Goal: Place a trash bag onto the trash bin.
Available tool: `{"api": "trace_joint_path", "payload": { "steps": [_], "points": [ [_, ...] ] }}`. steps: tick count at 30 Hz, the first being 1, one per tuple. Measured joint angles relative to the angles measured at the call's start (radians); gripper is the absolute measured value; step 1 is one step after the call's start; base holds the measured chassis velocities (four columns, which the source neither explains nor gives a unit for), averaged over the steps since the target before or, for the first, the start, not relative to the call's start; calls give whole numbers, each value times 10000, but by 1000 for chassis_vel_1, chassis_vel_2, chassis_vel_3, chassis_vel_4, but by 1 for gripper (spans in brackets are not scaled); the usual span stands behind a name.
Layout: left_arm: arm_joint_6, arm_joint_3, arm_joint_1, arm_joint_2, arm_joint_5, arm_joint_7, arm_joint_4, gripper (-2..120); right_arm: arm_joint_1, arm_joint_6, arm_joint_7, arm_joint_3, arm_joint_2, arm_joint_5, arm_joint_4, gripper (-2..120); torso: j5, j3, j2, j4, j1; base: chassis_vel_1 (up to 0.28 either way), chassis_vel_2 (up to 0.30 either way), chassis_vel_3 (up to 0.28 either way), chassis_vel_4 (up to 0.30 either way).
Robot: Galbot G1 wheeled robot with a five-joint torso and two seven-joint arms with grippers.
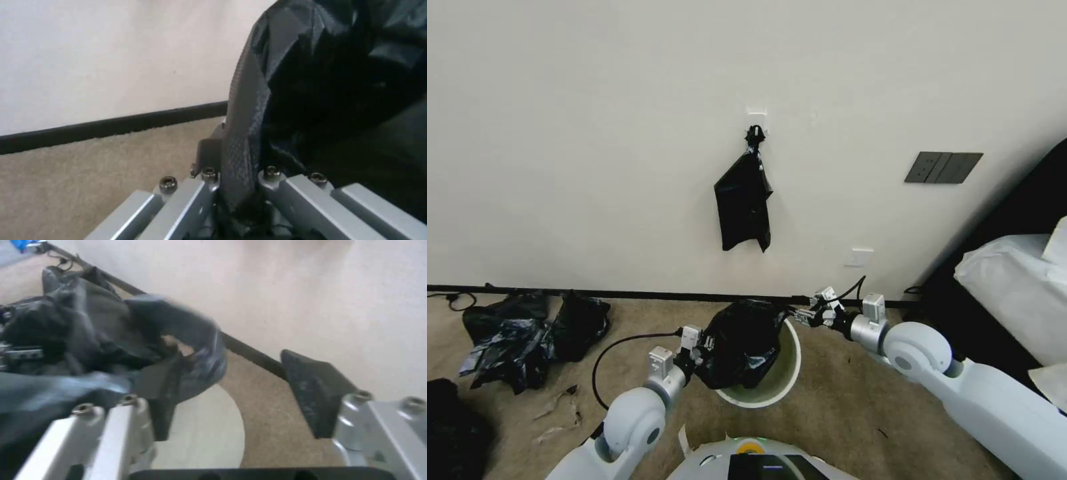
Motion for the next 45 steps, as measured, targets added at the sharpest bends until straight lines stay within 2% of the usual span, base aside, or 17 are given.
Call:
{"api": "trace_joint_path", "payload": {
  "steps": [1, 6, 7, 9, 11, 14, 17, 18, 20, 24, 29, 31, 35, 37, 39, 43, 45],
  "points": [
    [0, 0, 0, 0, 0, 0, 0, 1, 0, 0, 0, 0, 0, 0, 0, 61, 0, 0, 0, 0, 0, 0, 0, 0, 0],
    [50, -13, -221, 2, -163, -90, 162, 1, 9, 107, -434, 103, -104, -286, -97, 79, 0, 0, 0, -3, 0, 0, 0, 0, 0],
    [70, -12, -289, -13, -229, -160, 205, 1, 1, 147, -379, 156, -95, -285, -103, 86, 1, 0, 0, -2, 1, 0, 0, 0, 0],
    [76, -10, -320, -27, -276, -205, 229, 1, -12, 158, -301, 203, -75, -240, -91, 89, 0, 0, 0, -1, 1, 0, 0, 0, 0],
    [105, 10, -413, -123, -491, -466, 292, 1, -260, 87, 397, 572, 103, 395, 323, 98, 0, 1, 0, 0, 1, 0, 0, 0, 0],
    [137, 21, -471, -215, -693, -759, 317, 1, -667, -85, 1097, 1018, 336, 1113, 869, 100, -1, 0, 0, 0, 0, 0, 0, 0, 0],
    [212, 141, -574, -410, -1038, -1286, 320, 1, -1440, -405, 2335, 1537, 972, 2126, 1917, 100, -1, 0, 0, -3, 0, 0, 0, 0, 0],
    [212, 141, -574, -410, -1038, -1286, 320, 1, -1440, -405, 2335, 1537, 972, 2126, 1917, 100, -1, 0, 0, -3, 0, 0, 0, 0, 0],
    [293, 283, -688, -539, -1127, -1513, 311, 1, -1870, -627, 3238, 1478, 1603, 2506, 2603, 100, 1, 0, 0, -3, 0, 0, 0, 0, 0],
    [394, 434, -815, -612, -1166, -1621, 222, 1, -2120, -761, 3762, 1135, 2248, 2506, 2925, 100, 0, 0, 0, -3, 0, 0, 0, 0, 0],
    [427, 406, -777, -568, -1164, -1633, 132, 1, -2201, -796, 3804, 945, 2521, 2415, 2946, 100, -1, 0, 1, -1, 0, 0, 0, 0, 0],
    [427, 379, -751, -556, -1159, -1634, 121, 1, -2198, -804, 3795, 885, 2561, 2402, 2933, 99, -1, 0, 1, -1, 0, 0, 0, 0, 0],
    [427, 349, -645, -549, -1142, -1628, 88, 1, -2100, -835, 3770, 666, 2653, 2331, 2882, 88, -1, 0, 1, 0, 0, 0, 0, 0, 0],
    [427, 353, -616, -556, -1129, -1625, 68, 1, -2040, -854, 3767, 593, 2657, 2303, 2854, 78, 0, 0, 0, -1, 0, 0, 0, 0, 0],
    [427, 360, -610, -556, -1123, -1621, 59, 1, -2008, -855, 3771, 578, 2649, 2298, 2829, 75, -1, 0, 0, -1, 0, 0, 0, 0, 0],
    [441, 389, -591, -534, -1102, -1592, -30, 1, -1992, -870, 3796, 573, 2625, 2293, 2714, 54, 0, 0, 0, -2, 1, 0, 0, 0, 0],
    [450, 399, -587, -516, -1100, -1590, -56, 1, -1998, -888, 3806, 567, 2628, 2292, 2707, 51, -1, 0, 0, -1, 0, 0, 0, 0, 0]
  ]
}}
